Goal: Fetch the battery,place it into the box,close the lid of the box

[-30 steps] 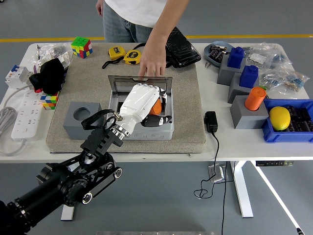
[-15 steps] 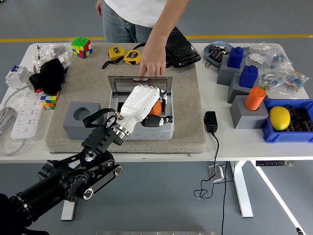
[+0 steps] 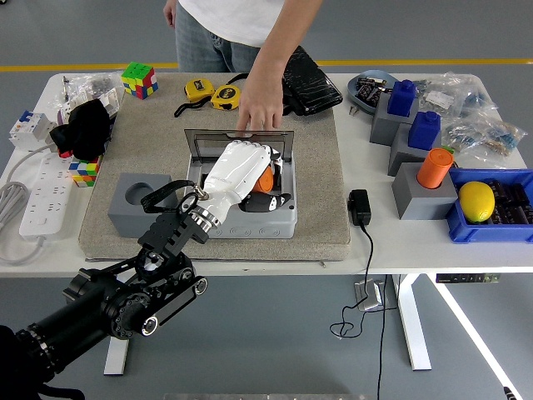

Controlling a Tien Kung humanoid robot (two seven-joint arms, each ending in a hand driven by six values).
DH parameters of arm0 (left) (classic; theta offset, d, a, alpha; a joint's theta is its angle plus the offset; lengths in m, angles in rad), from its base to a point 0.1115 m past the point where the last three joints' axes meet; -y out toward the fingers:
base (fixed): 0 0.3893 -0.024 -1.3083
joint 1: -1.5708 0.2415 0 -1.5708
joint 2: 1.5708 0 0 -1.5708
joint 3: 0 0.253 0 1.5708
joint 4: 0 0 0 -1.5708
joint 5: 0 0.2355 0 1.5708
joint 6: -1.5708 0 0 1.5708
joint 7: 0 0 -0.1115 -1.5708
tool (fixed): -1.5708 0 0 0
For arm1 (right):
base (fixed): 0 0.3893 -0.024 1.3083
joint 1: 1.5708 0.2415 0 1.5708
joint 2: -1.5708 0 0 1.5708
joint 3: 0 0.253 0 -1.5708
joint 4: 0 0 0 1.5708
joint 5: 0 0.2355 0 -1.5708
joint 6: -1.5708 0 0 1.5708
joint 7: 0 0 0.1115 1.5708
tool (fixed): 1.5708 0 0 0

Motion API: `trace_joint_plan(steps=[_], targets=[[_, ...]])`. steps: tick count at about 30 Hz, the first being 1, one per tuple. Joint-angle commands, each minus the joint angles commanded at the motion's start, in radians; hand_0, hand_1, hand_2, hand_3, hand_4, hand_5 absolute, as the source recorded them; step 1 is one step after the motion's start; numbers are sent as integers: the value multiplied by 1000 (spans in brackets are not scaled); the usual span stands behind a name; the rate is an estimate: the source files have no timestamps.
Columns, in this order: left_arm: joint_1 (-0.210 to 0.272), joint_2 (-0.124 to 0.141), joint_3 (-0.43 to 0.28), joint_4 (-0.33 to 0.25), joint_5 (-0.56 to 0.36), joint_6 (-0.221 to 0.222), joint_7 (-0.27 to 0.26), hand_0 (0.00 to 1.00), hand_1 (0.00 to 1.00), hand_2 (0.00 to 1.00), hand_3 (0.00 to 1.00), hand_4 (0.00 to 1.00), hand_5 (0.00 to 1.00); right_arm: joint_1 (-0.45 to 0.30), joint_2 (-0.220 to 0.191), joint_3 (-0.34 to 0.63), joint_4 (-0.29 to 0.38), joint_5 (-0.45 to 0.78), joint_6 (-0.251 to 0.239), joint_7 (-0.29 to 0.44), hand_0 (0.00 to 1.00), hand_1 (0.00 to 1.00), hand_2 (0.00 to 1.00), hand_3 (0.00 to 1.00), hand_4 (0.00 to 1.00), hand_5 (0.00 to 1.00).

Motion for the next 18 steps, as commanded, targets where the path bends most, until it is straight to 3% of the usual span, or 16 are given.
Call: trace_joint_plan(steps=[7, 9, 10, 18], targets=[[4, 0, -4, -6, -114, 19, -56, 64, 11, 72, 67, 844, 123, -2, 1, -4, 0, 3, 2, -1, 822, 779, 757, 794, 998, 998], [4, 0, -6, -6, -123, 20, -62, 64, 11, 72, 67, 844, 123, -3, 1, -5, 0, 4, 3, -2, 822, 779, 757, 794, 998, 998], [3, 0, -7, -6, -126, 21, -65, 75, 32, 95, 99, 855, 207, -2, 1, -5, 0, 4, 3, -2, 821, 776, 757, 794, 998, 998], [2, 0, -1, -5, -124, 16, -66, 79, 35, 104, 110, 875, 246, 1, 0, -9, 0, 8, 3, -2, 821, 776, 755, 794, 998, 998]])
